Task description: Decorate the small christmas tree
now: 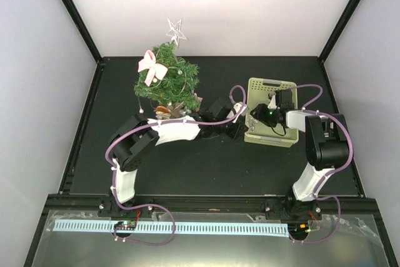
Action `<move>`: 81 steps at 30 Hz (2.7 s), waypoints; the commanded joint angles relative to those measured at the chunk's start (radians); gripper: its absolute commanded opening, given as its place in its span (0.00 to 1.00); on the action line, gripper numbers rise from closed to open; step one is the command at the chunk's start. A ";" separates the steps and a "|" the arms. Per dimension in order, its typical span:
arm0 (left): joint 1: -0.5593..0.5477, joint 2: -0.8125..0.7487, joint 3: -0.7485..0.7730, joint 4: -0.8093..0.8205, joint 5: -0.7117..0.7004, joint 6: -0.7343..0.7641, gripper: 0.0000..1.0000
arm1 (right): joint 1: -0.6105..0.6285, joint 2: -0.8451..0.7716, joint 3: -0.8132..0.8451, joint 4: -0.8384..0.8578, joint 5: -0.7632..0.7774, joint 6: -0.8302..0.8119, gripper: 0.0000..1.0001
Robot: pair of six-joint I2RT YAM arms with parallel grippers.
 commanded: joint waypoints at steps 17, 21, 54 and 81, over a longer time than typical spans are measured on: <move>0.003 0.048 0.038 -0.010 0.024 0.016 0.14 | -0.001 -0.067 -0.038 0.066 -0.284 0.120 0.47; 0.005 0.035 0.037 -0.013 0.022 0.016 0.14 | -0.020 -0.117 -0.014 -0.061 -0.196 0.060 0.47; 0.037 0.076 0.067 0.026 0.099 -0.072 0.15 | -0.011 -0.014 -0.056 -0.047 -0.390 0.127 0.53; 0.039 -0.114 0.001 0.032 0.124 -0.056 0.22 | 0.042 -0.138 0.274 -0.660 0.297 -0.252 0.53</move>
